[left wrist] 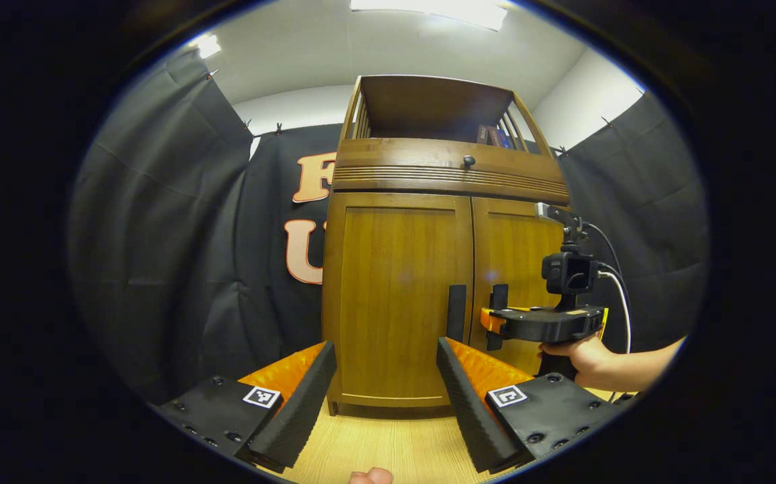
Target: Open the right door of the double-door shoe cabinet with the right hand, and open the left door with the left hand.
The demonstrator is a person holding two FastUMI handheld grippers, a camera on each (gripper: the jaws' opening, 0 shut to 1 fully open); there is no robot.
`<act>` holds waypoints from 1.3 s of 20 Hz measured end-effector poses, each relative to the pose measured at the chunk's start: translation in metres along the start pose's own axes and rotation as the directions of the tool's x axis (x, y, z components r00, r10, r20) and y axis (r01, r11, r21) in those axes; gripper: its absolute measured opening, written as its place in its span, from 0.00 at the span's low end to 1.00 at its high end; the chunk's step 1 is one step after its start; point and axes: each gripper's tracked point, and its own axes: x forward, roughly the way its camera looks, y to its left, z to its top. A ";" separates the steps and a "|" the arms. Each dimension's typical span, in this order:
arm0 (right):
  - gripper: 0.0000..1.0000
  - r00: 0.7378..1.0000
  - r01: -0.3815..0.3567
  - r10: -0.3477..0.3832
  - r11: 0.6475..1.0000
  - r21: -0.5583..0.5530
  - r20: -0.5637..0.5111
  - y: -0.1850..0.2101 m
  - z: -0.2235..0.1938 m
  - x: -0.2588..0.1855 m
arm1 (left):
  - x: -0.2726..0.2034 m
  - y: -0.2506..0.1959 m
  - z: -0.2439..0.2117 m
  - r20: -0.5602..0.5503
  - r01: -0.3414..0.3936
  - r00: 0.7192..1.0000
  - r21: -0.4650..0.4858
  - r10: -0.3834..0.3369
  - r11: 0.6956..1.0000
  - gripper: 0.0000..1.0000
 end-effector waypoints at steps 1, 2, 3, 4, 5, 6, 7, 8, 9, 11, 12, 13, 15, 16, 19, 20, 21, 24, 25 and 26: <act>0.44 1.000 0.018 -0.017 1.000 -0.016 0.024 -0.001 0.003 -0.001 | 0.000 -0.002 0.000 -0.001 0.004 1.000 0.002 -0.004 1.000 0.93; 0.34 1.000 0.023 -0.022 0.999 -0.044 0.008 -0.002 -0.003 -0.003 | 0.000 -0.002 0.001 0.001 0.006 1.000 0.003 -0.006 1.000 0.93; 0.33 1.000 0.013 -0.012 0.999 -0.050 0.021 -0.002 -0.004 -0.005 | -0.001 -0.003 0.002 0.003 0.007 1.000 0.001 -0.007 1.000 0.93; 0.30 1.000 0.001 0.000 0.999 -0.036 0.018 -0.001 -0.006 -0.005 | 0.000 -0.004 0.001 0.002 0.010 1.000 -0.001 -0.010 1.000 0.93; 0.27 1.000 -0.009 0.010 1.000 -0.026 0.016 -0.001 -0.005 -0.004 | -0.001 -0.005 0.002 0.002 0.013 1.000 -0.004 -0.013 1.000 0.93; 0.27 1.000 -0.011 0.012 1.000 -0.027 0.010 -0.001 -0.005 -0.005 | -0.004 -0.007 0.002 0.002 0.018 1.000 -0.005 -0.018 1.000 0.93; 0.26 1.000 -0.007 0.008 0.999 -0.037 0.008 -0.001 -0.005 -0.004 | -0.005 -0.008 0.003 0.001 0.019 1.000 -0.004 -0.019 1.000 0.93; 0.25 1.000 -0.001 0.001 0.999 -0.044 0.005 -0.002 -0.005 -0.004 | -0.006 -0.009 0.003 0.000 0.020 1.000 -0.003 -0.020 1.000 0.93; 0.21 1.000 0.001 -0.001 0.999 -0.039 -0.001 -0.002 -0.006 -0.006 | -0.008 -0.010 0.003 -0.001 0.021 1.000 -0.003 -0.021 1.000 0.93; 0.25 1.000 -0.014 0.014 1.000 -0.016 -0.005 0.000 -0.007 -0.010 | -0.013 -0.013 0.004 -0.002 0.024 1.000 -0.006 -0.024 1.000 0.93; 0.24 1.000 -0.024 0.024 1.000 -0.019 -0.002 0.001 -0.006 -0.015 | -0.016 -0.014 0.004 -0.004 0.026 1.000 -0.007 -0.026 1.000 0.93; 0.24 0.999 -0.034 0.034 0.999 -0.028 -0.002 0.000 -0.006 -0.022 | -0.019 -0.015 0.003 -0.005 0.024 1.000 -0.008 -0.024 1.000 0.93; 0.22 0.999 -0.053 0.053 0.998 -0.019 0.012 0.001 -0.003 -0.034 | -0.021 -0.017 0.004 -0.007 0.022 1.000 -0.011 -0.022 1.000 0.96; 0.25 0.998 -0.067 0.067 0.998 -0.014 0.012 0.001 -0.003 -0.041 | -0.024 -0.020 0.002 -0.008 0.021 1.000 -0.010 -0.021 1.000 0.93; 0.24 0.996 -0.085 0.085 0.996 -0.023 0.014 -0.002 0.000 -0.062 | -0.026 -0.026 0.004 -0.007 0.024 1.000 -0.007 -0.024 1.000 0.96; 0.24 0.995 -0.097 0.097 0.995 -0.026 0.009 -0.003 -0.001 -0.070 | -0.028 -0.028 0.002 -0.005 0.025 1.000 -0.006 -0.025 1.000 0.93; 0.24 0.994 -0.107 0.107 0.994 -0.023 0.000 -0.005 -0.003 -0.079 | -0.030 -0.031 0.002 -0.005 0.029 1.000 -0.008 -0.029 1.000 0.93; 0.24 0.992 -0.122 0.122 0.992 -0.027 -0.013 -0.013 -0.003 -0.106 | -0.031 -0.041 0.003 -0.008 0.040 0.999 -0.024 -0.040 0.999 0.93; 0.24 0.993 -0.121 0.121 0.992 -0.033 -0.011 -0.018 -0.002 -0.117 | -0.032 -0.043 0.003 -0.009 0.040 0.999 -0.023 -0.040 0.999 0.93; 0.24 0.993 -0.119 0.119 0.992 -0.035 -0.010 -0.023 -0.001 -0.126 | -0.034 -0.044 0.002 -0.008 0.040 0.999 -0.022 -0.040 0.999 0.93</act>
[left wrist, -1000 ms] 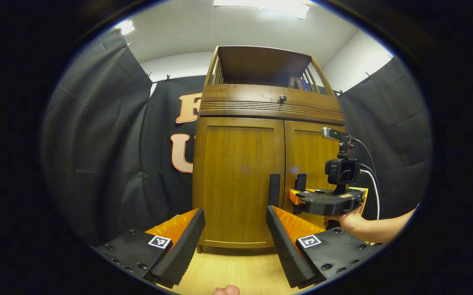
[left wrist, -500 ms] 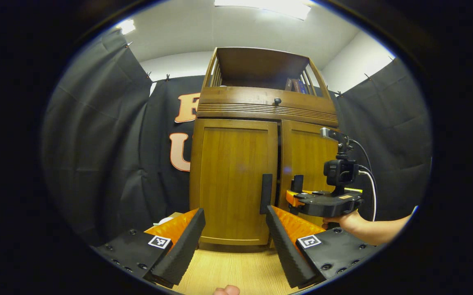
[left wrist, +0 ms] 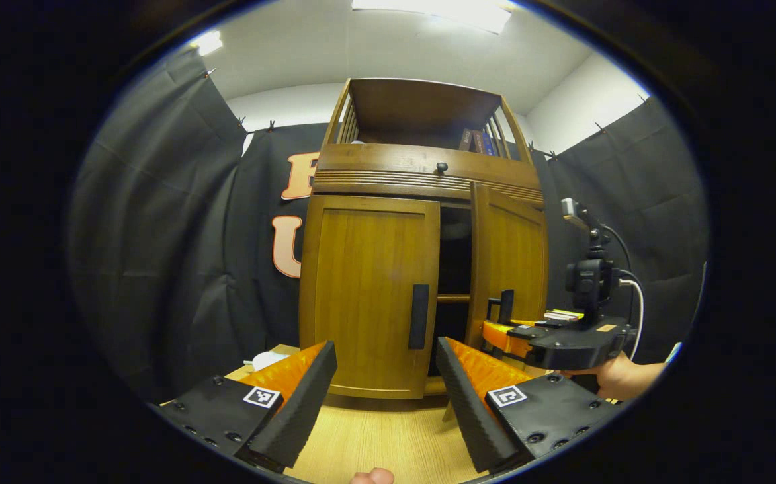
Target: Open the right door of the double-door shoe cabinet with the right hand, and open the left door with the left hand.
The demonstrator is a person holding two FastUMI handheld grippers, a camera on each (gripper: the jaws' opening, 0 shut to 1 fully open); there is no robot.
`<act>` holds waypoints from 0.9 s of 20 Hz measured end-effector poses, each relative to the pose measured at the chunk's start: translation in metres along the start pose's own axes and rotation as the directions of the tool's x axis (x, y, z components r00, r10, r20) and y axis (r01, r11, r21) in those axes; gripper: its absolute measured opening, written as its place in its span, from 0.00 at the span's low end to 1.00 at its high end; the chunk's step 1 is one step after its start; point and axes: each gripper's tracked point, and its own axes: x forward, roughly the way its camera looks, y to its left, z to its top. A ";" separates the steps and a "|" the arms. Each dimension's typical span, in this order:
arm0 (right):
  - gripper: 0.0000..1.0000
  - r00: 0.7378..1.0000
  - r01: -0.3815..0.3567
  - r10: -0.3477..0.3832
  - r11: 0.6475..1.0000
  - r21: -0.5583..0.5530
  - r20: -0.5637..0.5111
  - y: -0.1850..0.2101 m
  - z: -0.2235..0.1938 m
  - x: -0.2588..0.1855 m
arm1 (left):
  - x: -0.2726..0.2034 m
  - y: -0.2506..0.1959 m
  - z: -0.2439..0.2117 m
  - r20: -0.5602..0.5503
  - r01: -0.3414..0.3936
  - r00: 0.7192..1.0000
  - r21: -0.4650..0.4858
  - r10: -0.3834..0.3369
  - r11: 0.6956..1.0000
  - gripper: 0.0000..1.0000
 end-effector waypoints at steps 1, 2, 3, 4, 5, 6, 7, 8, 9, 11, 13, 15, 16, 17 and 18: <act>0.24 1.000 0.001 -0.001 1.000 0.001 0.000 -0.003 0.000 -0.010 | 0.000 -0.003 -0.001 0.000 0.000 1.000 0.000 0.000 1.000 0.97; 0.24 1.000 0.002 -0.002 1.000 0.003 0.000 -0.007 0.000 -0.018 | -0.001 -0.004 -0.002 -0.002 0.001 1.000 0.000 -0.001 1.000 0.97; 0.24 1.000 0.003 -0.003 1.000 0.004 0.000 -0.011 0.001 -0.025 | 0.000 -0.005 -0.003 -0.003 0.001 1.000 0.001 -0.001 1.000 0.97; 0.24 1.000 0.005 -0.005 1.000 0.004 -0.002 -0.016 0.002 -0.032 | 0.000 -0.007 -0.003 -0.003 0.002 1.000 0.000 -0.002 1.000 0.93; 0.24 1.000 0.009 -0.009 1.000 0.001 -0.002 -0.021 0.001 -0.041 | 0.000 -0.009 -0.004 -0.004 0.004 1.000 -0.002 -0.004 1.000 0.93; 0.24 1.000 0.014 -0.014 1.000 -0.001 -0.001 -0.026 0.002 -0.049 | 0.000 -0.010 -0.005 -0.004 0.006 1.000 -0.003 -0.006 1.000 0.93; 0.24 1.000 0.021 -0.021 1.000 0.001 -0.001 -0.031 0.002 -0.058 | 0.001 -0.012 -0.005 -0.003 0.008 1.000 -0.001 -0.008 1.000 0.93; 0.24 0.999 0.032 -0.032 0.999 0.002 -0.002 -0.036 0.000 -0.065 | 0.002 -0.013 -0.006 -0.004 0.007 1.000 0.001 -0.007 1.000 0.93; 0.20 0.999 0.045 -0.045 0.999 0.000 -0.003 -0.042 0.000 -0.074 | 0.004 -0.015 -0.006 -0.004 0.008 1.000 0.003 -0.008 1.000 0.93; 0.24 0.997 0.074 -0.074 0.997 -0.008 -0.004 -0.057 0.001 -0.087 | 0.004 -0.017 -0.006 -0.001 0.009 1.000 0.001 -0.009 1.000 0.93; 0.23 0.995 0.095 -0.095 0.995 -0.004 0.002 -0.071 -0.001 -0.108 | 0.004 -0.019 -0.006 0.004 0.012 1.000 -0.001 -0.012 1.000 0.93; 0.17 0.995 0.101 -0.101 0.995 0.006 -0.001 -0.078 -0.001 -0.116 | 0.006 -0.022 -0.007 0.002 0.019 1.000 -0.001 -0.019 1.000 0.93; 0.17 0.994 0.110 -0.110 0.994 0.002 -0.003 -0.081 -0.001 -0.120 | 0.006 -0.024 -0.009 -0.001 0.022 1.000 -0.002 -0.022 1.000 0.93; 0.17 0.993 0.122 -0.122 0.993 -0.005 -0.002 -0.086 -0.001 -0.122 | 0.006 -0.025 -0.009 -0.002 0.025 1.000 -0.003 -0.025 1.000 0.93; 0.16 0.991 0.133 -0.133 0.991 -0.012 -0.003 -0.090 -0.001 -0.126 | 0.006 -0.026 -0.009 -0.002 0.027 1.000 -0.005 -0.027 1.000 0.93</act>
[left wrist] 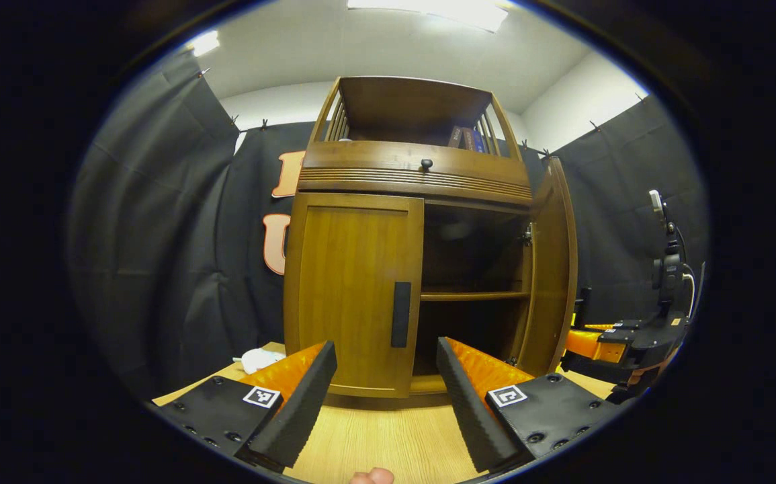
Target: Open the right door of the double-door shoe cabinet with the right hand, and open the left door with the left hand.
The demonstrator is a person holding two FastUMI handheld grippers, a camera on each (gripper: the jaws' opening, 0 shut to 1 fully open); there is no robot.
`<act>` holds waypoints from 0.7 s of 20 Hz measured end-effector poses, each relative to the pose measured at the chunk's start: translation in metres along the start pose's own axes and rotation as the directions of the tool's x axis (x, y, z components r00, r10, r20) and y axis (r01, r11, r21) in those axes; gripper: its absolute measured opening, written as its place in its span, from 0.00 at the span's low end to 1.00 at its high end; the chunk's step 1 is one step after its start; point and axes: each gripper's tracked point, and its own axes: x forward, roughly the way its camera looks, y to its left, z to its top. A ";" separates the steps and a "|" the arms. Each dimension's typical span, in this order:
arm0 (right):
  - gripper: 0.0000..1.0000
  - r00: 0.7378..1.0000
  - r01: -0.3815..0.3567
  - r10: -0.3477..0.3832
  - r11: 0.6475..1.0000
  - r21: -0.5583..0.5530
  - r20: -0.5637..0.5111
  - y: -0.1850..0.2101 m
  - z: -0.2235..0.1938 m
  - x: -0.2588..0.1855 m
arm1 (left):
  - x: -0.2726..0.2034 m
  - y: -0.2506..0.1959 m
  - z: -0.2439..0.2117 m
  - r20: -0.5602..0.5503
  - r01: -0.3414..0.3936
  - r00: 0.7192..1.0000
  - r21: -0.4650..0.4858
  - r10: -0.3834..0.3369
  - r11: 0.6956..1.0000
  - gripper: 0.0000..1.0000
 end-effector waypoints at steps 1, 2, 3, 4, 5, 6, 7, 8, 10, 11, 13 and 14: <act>0.16 1.000 0.011 -0.011 1.000 0.001 0.000 -0.004 0.000 -0.002 | 0.000 -0.001 0.000 0.000 0.000 1.000 -0.002 0.000 1.000 0.93; 0.15 1.000 0.018 -0.018 1.000 0.007 0.000 -0.007 0.000 -0.004 | -0.001 -0.002 -0.001 0.000 0.000 1.000 -0.003 0.000 1.000 0.93; 0.20 1.000 0.023 -0.023 1.000 0.014 -0.001 -0.010 0.000 -0.007 | 0.000 -0.002 -0.002 -0.002 0.000 1.000 -0.006 0.000 1.000 0.93; 0.13 1.000 0.024 -0.023 1.000 0.016 -0.005 -0.014 0.000 -0.008 | 0.000 -0.003 -0.002 -0.004 0.000 1.000 -0.007 0.000 1.000 0.93; 0.12 1.000 0.027 -0.027 0.999 0.019 -0.008 -0.016 0.000 -0.009 | 0.000 -0.003 -0.003 -0.007 -0.002 1.000 -0.008 0.002 1.000 0.93; 0.11 0.999 0.036 -0.035 0.999 0.023 -0.009 -0.021 0.000 -0.011 | 0.002 -0.002 -0.005 -0.009 -0.004 1.000 -0.007 0.004 1.000 0.93; 0.11 0.999 0.049 -0.049 0.998 0.025 -0.010 -0.027 0.000 -0.013 | 0.001 -0.002 -0.004 -0.009 -0.007 1.000 -0.006 0.007 1.000 0.93; 0.11 0.998 0.067 -0.067 0.997 0.027 -0.008 -0.033 0.000 -0.016 | 0.002 -0.002 -0.005 -0.009 -0.009 1.000 -0.006 0.009 1.000 0.93; 0.11 0.994 0.105 -0.105 0.994 0.032 -0.006 -0.047 0.001 -0.019 | 0.003 0.000 -0.006 -0.011 -0.014 1.000 -0.008 0.014 1.000 0.93; 0.11 0.992 0.124 -0.124 0.992 0.029 -0.004 -0.054 0.002 -0.021 | 0.004 -0.001 -0.007 -0.012 -0.016 1.000 -0.009 0.016 1.000 0.93; 0.07 0.987 0.164 -0.164 0.986 0.021 0.002 -0.070 0.002 -0.024 | 0.006 -0.002 -0.007 -0.015 -0.017 1.000 -0.009 0.017 1.000 0.96; 0.10 0.984 0.180 -0.180 0.983 0.016 0.006 -0.080 0.002 -0.025 | 0.005 -0.002 -0.008 -0.015 -0.016 1.000 -0.007 0.016 1.000 0.97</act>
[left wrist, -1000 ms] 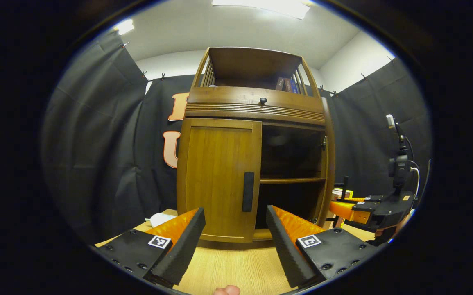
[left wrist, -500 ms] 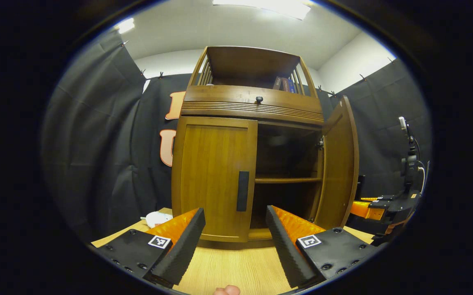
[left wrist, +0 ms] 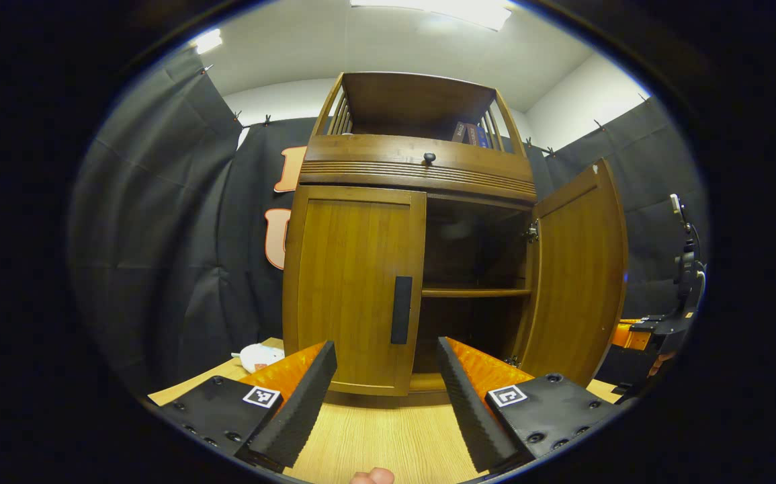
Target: Open the right door of the double-door shoe cabinet with the right hand, and open the left door with the left hand.
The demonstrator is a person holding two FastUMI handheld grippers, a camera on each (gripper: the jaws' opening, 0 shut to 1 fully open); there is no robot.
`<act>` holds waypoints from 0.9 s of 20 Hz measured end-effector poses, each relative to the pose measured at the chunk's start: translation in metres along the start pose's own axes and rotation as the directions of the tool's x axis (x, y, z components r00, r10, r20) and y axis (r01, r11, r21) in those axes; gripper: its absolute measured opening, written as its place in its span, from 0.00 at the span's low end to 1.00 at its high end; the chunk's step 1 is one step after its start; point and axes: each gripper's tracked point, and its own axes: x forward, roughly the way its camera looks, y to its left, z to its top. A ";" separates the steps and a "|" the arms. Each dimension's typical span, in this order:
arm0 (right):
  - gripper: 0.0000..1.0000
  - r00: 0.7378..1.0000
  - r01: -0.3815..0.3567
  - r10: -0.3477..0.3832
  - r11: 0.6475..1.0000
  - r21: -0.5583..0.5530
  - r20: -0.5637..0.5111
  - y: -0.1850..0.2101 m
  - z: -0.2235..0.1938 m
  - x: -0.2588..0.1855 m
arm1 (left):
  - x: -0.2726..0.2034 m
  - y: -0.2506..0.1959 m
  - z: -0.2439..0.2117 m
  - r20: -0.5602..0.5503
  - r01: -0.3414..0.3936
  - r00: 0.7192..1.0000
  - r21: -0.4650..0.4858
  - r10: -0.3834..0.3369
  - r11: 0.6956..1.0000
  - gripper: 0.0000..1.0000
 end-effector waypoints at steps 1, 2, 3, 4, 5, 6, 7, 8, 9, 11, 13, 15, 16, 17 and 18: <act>0.04 1.000 0.019 -0.019 1.000 -0.004 -0.001 -0.009 0.000 -0.001 | 0.002 0.000 0.000 0.001 0.000 1.000 0.005 0.000 1.000 1.00; 0.02 1.000 0.021 -0.021 1.000 -0.002 0.002 -0.018 0.000 0.000 | 0.002 0.001 0.000 0.000 -0.003 1.000 0.010 0.003 1.000 0.97; 0.01 1.000 0.012 -0.012 1.000 0.018 -0.001 -0.020 0.000 -0.002 | 0.003 0.002 -0.001 -0.003 -0.004 1.000 0.012 0.004 1.000 0.93; 0.00 1.000 0.001 -0.001 1.000 0.027 0.004 -0.021 0.001 -0.002 | 0.003 0.002 -0.001 -0.005 -0.006 1.000 0.008 0.006 1.000 0.93; 0.00 1.000 -0.013 0.013 1.000 0.015 0.003 -0.025 0.002 -0.001 | 0.004 0.002 -0.001 -0.006 -0.006 1.000 0.003 0.006 1.000 0.93; 0.00 0.999 -0.032 0.032 0.999 0.006 0.002 -0.029 0.002 0.000 | 0.004 0.002 0.000 -0.006 -0.007 1.000 -0.002 0.007 1.000 0.93; 0.00 0.999 -0.054 0.054 0.999 -0.004 -0.001 -0.035 0.002 0.002 | 0.005 0.002 0.000 -0.005 -0.010 1.000 -0.004 0.010 1.000 0.93; 0.00 0.997 -0.077 0.077 0.997 -0.007 -0.004 -0.042 0.001 0.002 | 0.004 0.004 0.002 -0.004 -0.015 1.000 -0.002 0.015 1.000 0.97; 0.00 0.995 -0.103 0.103 0.995 -0.002 -0.006 -0.048 0.001 0.003 | 0.005 0.004 0.001 -0.004 -0.017 1.000 0.001 0.017 1.000 0.97; 0.00 0.989 -0.146 0.146 0.989 0.018 -0.009 -0.060 0.002 0.006 | 0.005 0.007 0.001 -0.007 -0.023 1.000 0.011 0.023 1.000 0.97; 0.00 0.983 -0.181 0.182 0.983 0.024 -0.015 -0.068 0.001 0.008 | 0.003 0.010 0.001 -0.005 -0.027 1.000 0.016 0.028 1.000 0.93; 0.00 0.977 -0.213 0.213 0.977 0.013 -0.018 -0.071 0.003 0.010 | 0.003 0.014 0.002 -0.004 -0.038 0.999 0.015 0.038 0.999 0.97; 0.00 0.974 -0.226 0.226 0.974 0.015 -0.020 -0.071 0.002 0.010 | 0.002 0.015 0.002 -0.003 -0.042 0.999 0.010 0.042 0.999 0.96; 0.01 0.973 -0.230 0.230 0.973 0.024 -0.018 -0.072 0.002 0.010 | 0.003 0.017 0.001 -0.004 -0.046 0.999 0.001 0.046 0.999 0.94; 0.02 0.973 -0.229 0.230 0.973 0.040 -0.015 -0.070 0.004 0.009 | 0.004 0.017 -0.001 -0.008 -0.050 0.999 -0.012 0.050 0.999 0.93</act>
